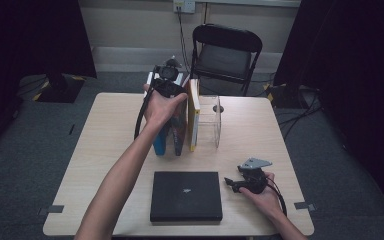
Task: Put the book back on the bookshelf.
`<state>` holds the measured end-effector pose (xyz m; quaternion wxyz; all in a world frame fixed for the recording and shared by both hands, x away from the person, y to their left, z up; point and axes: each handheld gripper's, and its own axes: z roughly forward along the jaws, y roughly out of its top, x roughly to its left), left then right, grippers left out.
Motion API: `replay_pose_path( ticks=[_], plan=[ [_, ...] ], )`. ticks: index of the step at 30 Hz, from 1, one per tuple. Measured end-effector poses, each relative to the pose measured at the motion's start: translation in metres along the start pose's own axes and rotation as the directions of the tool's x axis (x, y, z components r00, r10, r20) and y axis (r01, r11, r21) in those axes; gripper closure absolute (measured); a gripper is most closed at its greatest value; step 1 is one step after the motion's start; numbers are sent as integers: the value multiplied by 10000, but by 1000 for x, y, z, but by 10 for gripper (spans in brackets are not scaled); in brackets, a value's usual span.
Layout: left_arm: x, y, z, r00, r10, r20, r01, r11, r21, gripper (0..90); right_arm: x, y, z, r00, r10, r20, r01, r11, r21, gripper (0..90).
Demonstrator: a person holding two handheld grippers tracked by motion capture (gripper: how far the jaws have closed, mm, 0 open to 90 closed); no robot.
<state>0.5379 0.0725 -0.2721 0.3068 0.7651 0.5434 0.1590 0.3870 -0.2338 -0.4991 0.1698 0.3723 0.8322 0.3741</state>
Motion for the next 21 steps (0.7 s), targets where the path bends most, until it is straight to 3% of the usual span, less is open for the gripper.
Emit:
replay_pose_path(
  ticks=[5,8,11,21],
  plan=[
    [5,-1,-4,10000,-76,12,76,9999,-80,431,0,0,0,10000,-1,-1,1,10000,-1,261],
    [11,-4,-9,9994,-190,291,198,9994,-288,429,0,0,0,10000,-3,-2,3,10000,1,261],
    [11,-7,-11,9995,-82,302,97,9987,-497,442,0,0,0,10000,-2,-2,2,10000,4,261],
    [7,-12,-15,9989,99,463,-73,9984,-565,435,0,0,0,10000,15,8,-15,10000,6,261]
  ],
)
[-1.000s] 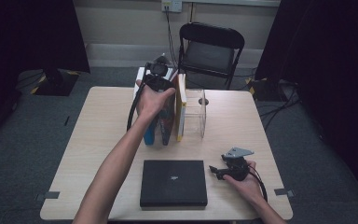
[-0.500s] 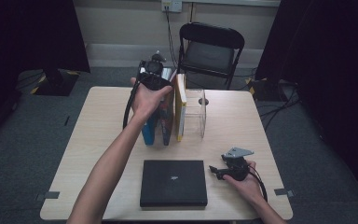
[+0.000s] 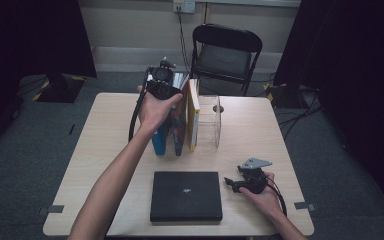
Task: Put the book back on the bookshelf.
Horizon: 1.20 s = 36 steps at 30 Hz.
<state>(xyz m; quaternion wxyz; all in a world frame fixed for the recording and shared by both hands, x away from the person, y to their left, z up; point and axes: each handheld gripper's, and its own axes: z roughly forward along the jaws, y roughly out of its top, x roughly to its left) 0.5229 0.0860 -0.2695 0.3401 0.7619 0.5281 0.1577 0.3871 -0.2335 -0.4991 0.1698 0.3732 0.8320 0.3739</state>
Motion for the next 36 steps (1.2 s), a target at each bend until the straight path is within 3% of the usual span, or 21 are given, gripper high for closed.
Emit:
replay_pose_path(
  ticks=[4,16,24,26,28,30,31,35,36],
  plan=[
    [-4,-6,-6,9998,206,68,-205,9995,-242,435,0,0,0,10000,3,-4,-3,10000,2,261],
    [-11,-23,-11,9961,765,437,-762,9971,-84,425,0,0,0,10000,9,9,-9,10000,6,261],
    [-14,-32,-11,9955,888,319,-888,9960,-26,451,0,0,0,10000,1,16,-1,10000,1,261],
    [-15,-37,-12,9951,955,270,-951,9954,-149,453,0,0,0,10000,10,20,-10,10000,-4,261],
    [-17,-46,-16,9932,1155,114,-1144,9910,-692,457,0,0,0,10000,15,21,-15,10000,0,261],
    [-18,-52,-18,9903,1385,-70,-1386,9869,-821,460,0,0,0,10000,1,14,-1,10000,0,261],
    [-18,-55,-20,9932,1152,165,-1131,9889,-963,464,0,0,0,10000,5,14,-5,10000,4,261],
    [-13,-61,-24,9903,1386,-12,-1379,9848,-1051,473,0,0,0,10000,4,13,-4,10000,15,261],
    [-11,-66,-25,9922,1238,154,-1213,9864,-1111,480,0,0,0,10000,10,21,-10,10000,17,261]
  ],
)
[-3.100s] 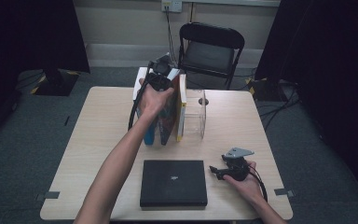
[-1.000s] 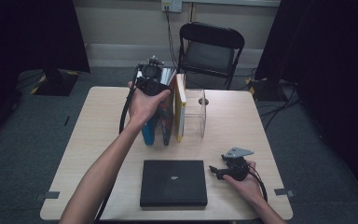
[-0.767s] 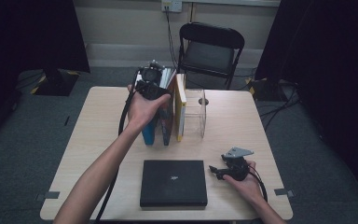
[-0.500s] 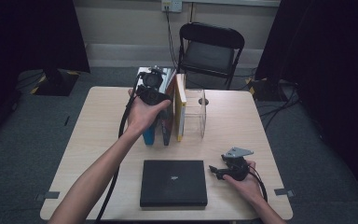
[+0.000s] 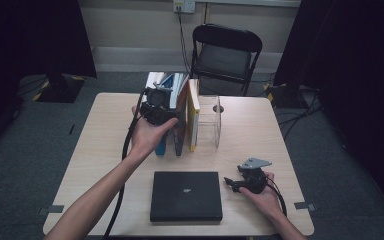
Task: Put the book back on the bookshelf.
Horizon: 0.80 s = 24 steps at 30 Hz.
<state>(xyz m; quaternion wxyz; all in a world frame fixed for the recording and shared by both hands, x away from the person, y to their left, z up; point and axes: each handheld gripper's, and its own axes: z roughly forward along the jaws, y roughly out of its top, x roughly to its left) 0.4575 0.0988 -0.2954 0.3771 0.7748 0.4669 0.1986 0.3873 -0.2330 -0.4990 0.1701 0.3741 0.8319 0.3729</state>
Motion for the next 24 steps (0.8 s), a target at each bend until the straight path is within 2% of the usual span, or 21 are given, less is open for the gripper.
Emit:
replay_pose_path(
  ticks=[2,3,7,10,12,14,15,17,18,21,22,23,24],
  plan=[
    [0,-3,-1,10000,40,20,-40,10000,-63,491,0,0,0,10000,3,2,-3,10000,1,261],
    [1,-13,-2,9997,239,104,-238,9997,-80,499,0,0,0,10000,2,1,-2,10000,1,261],
    [2,-35,-2,9987,497,131,-495,9986,-171,526,0,0,0,10000,9,22,-9,10000,4,261],
    [4,-56,3,9985,492,226,-491,9988,-30,543,0,0,0,10000,8,27,-8,10000,3,261],
    [6,-69,8,9978,618,238,-625,9976,303,560,0,0,0,10000,10,34,-10,10000,1,261],
    [7,-73,9,9980,582,256,-589,9979,262,569,0,1,1,10000,12,35,-12,10000,8,261],
    [10,-85,11,9975,465,532,-483,9983,326,588,0,1,1,10000,12,37,-12,10000,10,261],
    [11,-96,14,9975,399,582,-426,9980,468,593,0,1,1,10000,18,22,-18,10000,-4,261],
    [13,-105,16,9964,380,762,-426,9973,596,594,0,1,1,10000,24,26,-24,10000,-4,260],
    [15,-126,23,9962,356,792,-422,9956,833,598,0,1,2,10000,26,47,-26,10000,-7,259],
    [15,-126,23,9962,356,792,-422,9956,833,598,0,1,2,10000,26,47,-26,10000,-7,259],
    [15,-135,28,9953,181,948,-280,9941,1046,598,0,3,2,10000,65,66,-66,9999,90,259],
    [15,-135,28,9953,181,948,-280,9941,1046,594,0,3,2,10000,65,66,-66,9999,90,259]
  ],
)
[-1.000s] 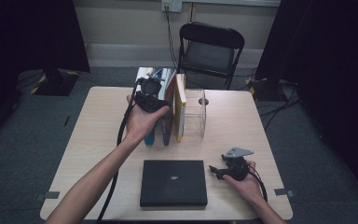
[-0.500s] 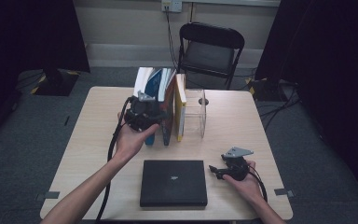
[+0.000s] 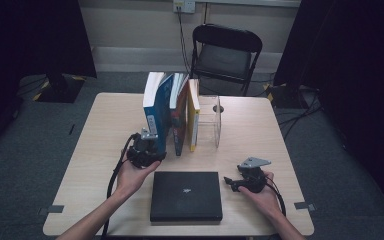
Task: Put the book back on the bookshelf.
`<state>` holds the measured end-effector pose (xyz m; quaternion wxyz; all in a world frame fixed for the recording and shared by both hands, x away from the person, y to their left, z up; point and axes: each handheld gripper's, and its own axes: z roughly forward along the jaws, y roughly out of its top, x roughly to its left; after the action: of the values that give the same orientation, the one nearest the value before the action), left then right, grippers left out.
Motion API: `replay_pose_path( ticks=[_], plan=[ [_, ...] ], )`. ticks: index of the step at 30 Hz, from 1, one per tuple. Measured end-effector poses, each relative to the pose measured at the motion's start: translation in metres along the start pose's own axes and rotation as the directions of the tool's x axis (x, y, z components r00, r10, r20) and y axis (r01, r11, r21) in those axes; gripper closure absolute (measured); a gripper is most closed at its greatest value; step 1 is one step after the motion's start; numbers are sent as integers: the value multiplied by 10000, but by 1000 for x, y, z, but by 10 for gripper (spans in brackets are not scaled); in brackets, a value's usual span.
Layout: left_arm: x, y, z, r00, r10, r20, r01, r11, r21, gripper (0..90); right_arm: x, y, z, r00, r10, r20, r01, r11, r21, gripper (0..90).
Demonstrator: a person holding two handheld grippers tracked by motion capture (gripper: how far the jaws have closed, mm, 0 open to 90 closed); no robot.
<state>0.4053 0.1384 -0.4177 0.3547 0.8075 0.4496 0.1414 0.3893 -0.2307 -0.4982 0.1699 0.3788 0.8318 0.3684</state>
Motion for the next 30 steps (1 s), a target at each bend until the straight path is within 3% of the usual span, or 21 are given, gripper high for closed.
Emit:
replay_pose_path(
  ticks=[4,7,11,14,16,19,21,22,24,25,28,30],
  plan=[
    [0,-19,7,9998,-4,182,1,9999,144,568,2,3,0,10000,-44,-9,44,9998,212,267],
    [2,-39,11,9979,-293,579,271,9988,398,554,8,6,-1,9996,-199,-201,206,9991,357,274],
    [3,-48,4,9954,-454,848,430,9986,292,535,10,9,-6,9995,-46,-320,47,10000,49,276],
    [2,-52,1,9933,-518,1035,479,9981,396,511,12,12,-13,9994,78,-327,-86,9996,-257,276],
    [0,-55,-1,9941,-276,1051,242,9991,335,505,16,14,-22,9986,194,-498,-223,9980,-592,274],
    [1,-60,-4,9876,-377,1527,320,9987,394,496,25,15,-25,9978,163,-640,-203,9978,-624,268],
    [1,-60,-5,9882,-279,1505,205,9985,502,494,32,15,-26,9964,125,-842,-183,9975,-676,284],
    [-1,-61,-6,9884,-231,1498,162,9988,470,486,36,15,-26,9978,96,-657,-141,9976,-680,296],
    [-1,-62,-6,9883,-214,1511,141,9987,490,471,38,15,-30,9963,83,-860,-152,9967,-793,252],
    [-2,-62,-6,9873,-284,1560,211,9986,482,471,42,15,-35,9922,350,-1195,-465,9944,-951,247],
    [-3,-62,-5,9875,-185,1563,118,9990,432,457,49,13,-40,9904,115,-1380,-247,9953,-940,244],
    [-2,-62,-3,9865,-198,1626,142,9993,355,458,64,10,-44,9853,-139,-1702,-15,9960,-895,235]
  ],
)
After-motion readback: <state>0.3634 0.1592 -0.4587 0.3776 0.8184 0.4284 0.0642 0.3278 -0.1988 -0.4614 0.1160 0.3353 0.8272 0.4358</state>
